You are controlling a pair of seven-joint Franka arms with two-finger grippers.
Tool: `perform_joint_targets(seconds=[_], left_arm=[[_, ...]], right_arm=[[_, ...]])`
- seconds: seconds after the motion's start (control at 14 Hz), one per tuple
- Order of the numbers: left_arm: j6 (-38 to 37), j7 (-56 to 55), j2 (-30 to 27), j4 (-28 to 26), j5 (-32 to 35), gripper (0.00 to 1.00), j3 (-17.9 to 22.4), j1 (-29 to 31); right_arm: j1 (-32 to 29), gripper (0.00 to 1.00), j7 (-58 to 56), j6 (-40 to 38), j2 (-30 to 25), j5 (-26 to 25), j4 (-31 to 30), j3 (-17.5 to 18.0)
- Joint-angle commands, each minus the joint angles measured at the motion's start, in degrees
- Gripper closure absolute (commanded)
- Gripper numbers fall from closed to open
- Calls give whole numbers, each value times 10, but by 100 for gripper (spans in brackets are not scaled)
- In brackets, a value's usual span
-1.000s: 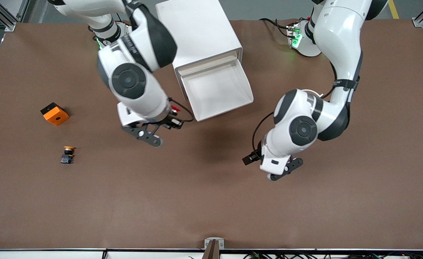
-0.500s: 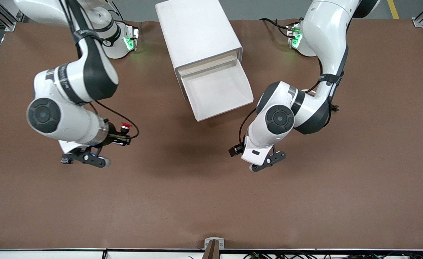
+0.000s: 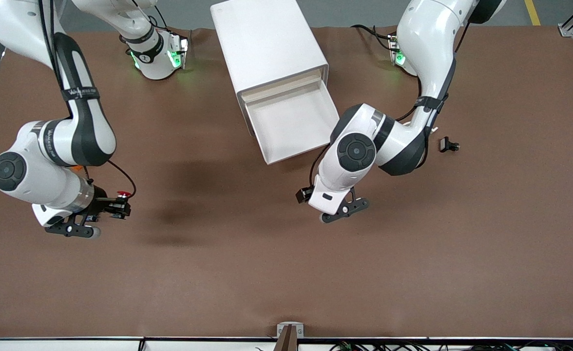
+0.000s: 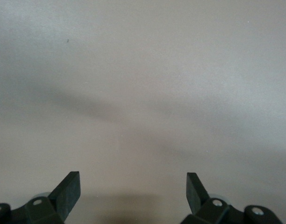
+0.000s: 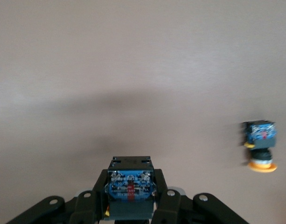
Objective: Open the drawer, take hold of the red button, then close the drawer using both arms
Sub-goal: 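Carry the red button toward the orange block with the right gripper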
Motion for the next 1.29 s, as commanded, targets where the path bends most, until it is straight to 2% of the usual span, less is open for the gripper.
perform_joint_targets(seconds=[0.0,0.21,0.43,0.64,0.86,1.21], left_arm=[[18,-4,-1,-14,9,0,4,-12],[22,-5,-4,-33,8,0,3,-24],[22,-4,-31,-81,9,0,2,-39],[22,-4,-62,-129,6,0,-18,-41],[21,-4,-85,-157,2,0,-35,-38],[15,-18,-84,-176,2,0,-58,-42]], right_arm=[[-32,100,-42,18,-5,-6,-16,13],[-50,100,-66,53,21,-6,-18,12],[-59,100,-91,115,55,-6,-24,13],[-61,100,-92,147,85,-6,-22,13],[-62,100,-86,153,101,-6,-19,13],[-76,100,-85,148,106,-6,-22,12]])
